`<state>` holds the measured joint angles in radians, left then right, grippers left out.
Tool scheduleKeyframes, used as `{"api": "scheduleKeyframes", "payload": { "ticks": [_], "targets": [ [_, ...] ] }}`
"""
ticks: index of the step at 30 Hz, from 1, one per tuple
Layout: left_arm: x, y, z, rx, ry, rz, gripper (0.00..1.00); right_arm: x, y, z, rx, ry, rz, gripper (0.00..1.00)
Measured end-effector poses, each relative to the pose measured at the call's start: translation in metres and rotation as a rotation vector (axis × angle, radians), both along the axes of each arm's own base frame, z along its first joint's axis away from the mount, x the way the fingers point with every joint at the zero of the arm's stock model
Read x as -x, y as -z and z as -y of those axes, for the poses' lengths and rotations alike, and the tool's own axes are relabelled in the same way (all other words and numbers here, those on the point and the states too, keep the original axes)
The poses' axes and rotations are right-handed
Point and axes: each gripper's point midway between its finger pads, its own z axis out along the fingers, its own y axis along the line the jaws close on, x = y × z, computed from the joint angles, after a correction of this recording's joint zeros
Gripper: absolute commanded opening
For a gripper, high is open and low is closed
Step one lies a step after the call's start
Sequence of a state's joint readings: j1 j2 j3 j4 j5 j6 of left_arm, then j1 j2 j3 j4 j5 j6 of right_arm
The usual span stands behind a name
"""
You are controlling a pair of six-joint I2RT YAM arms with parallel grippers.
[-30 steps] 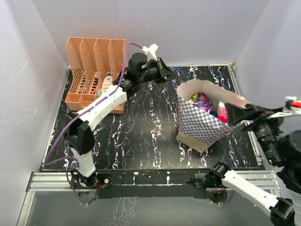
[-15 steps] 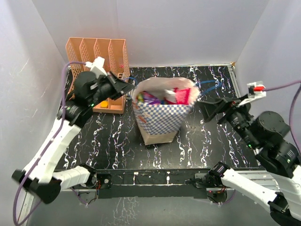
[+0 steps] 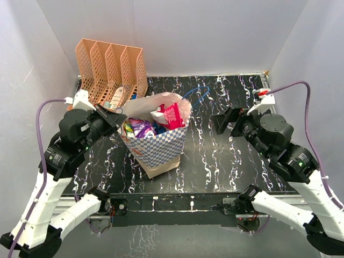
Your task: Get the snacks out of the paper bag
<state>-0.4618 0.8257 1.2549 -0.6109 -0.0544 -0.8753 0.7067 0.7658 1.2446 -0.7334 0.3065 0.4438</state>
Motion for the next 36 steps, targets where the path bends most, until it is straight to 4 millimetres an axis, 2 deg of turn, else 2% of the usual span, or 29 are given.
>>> {"api": "scheduleKeyframes", "payload": {
  "ticks": [5, 8, 15, 18, 22, 24, 28, 31, 34, 36],
  "targets": [
    [0.012, 0.013, -0.012, 0.0, -0.038, -0.01, 0.08, -0.013, 0.008, -0.009, -0.001, 0.009, -0.007, 0.98],
    [0.014, 0.011, -0.015, 0.008, -0.047, -0.005, 0.13, -0.029, 0.014, -0.013, -0.007, 0.067, -0.029, 0.98],
    [0.017, 0.007, -0.016, 0.042, -0.061, 0.003, 0.21, -0.073, 0.037, -0.005, 0.06, 0.291, -0.079, 0.98],
    [0.016, 0.007, -0.015, 0.05, -0.058, 0.0, 0.26, -0.091, 0.039, -0.019, 0.07, 0.291, -0.064, 0.98],
    [0.014, 0.003, -0.013, 0.046, -0.054, -0.008, 0.33, -0.113, 0.043, -0.047, 0.043, 0.217, -0.061, 0.97],
    [0.016, 0.003, -0.014, 0.044, -0.055, -0.011, 0.36, -0.122, 0.045, -0.059, 0.017, 0.17, -0.063, 0.89],
    [0.026, 0.004, -0.022, 0.033, -0.07, -0.011, 0.46, -0.138, 0.046, -0.077, -0.039, 0.091, -0.075, 0.65],
    [0.033, 0.001, -0.031, 0.029, -0.091, 0.004, 0.52, -0.145, 0.047, -0.081, -0.055, 0.065, -0.078, 0.46],
    [0.037, 0.001, -0.036, 0.028, -0.107, 0.009, 0.59, -0.148, 0.047, -0.082, -0.067, 0.037, -0.08, 0.33],
    [0.037, 0.003, -0.038, 0.02, -0.117, 0.002, 0.59, -0.149, 0.042, -0.083, -0.081, 0.016, -0.067, 0.26]
  ]
}}
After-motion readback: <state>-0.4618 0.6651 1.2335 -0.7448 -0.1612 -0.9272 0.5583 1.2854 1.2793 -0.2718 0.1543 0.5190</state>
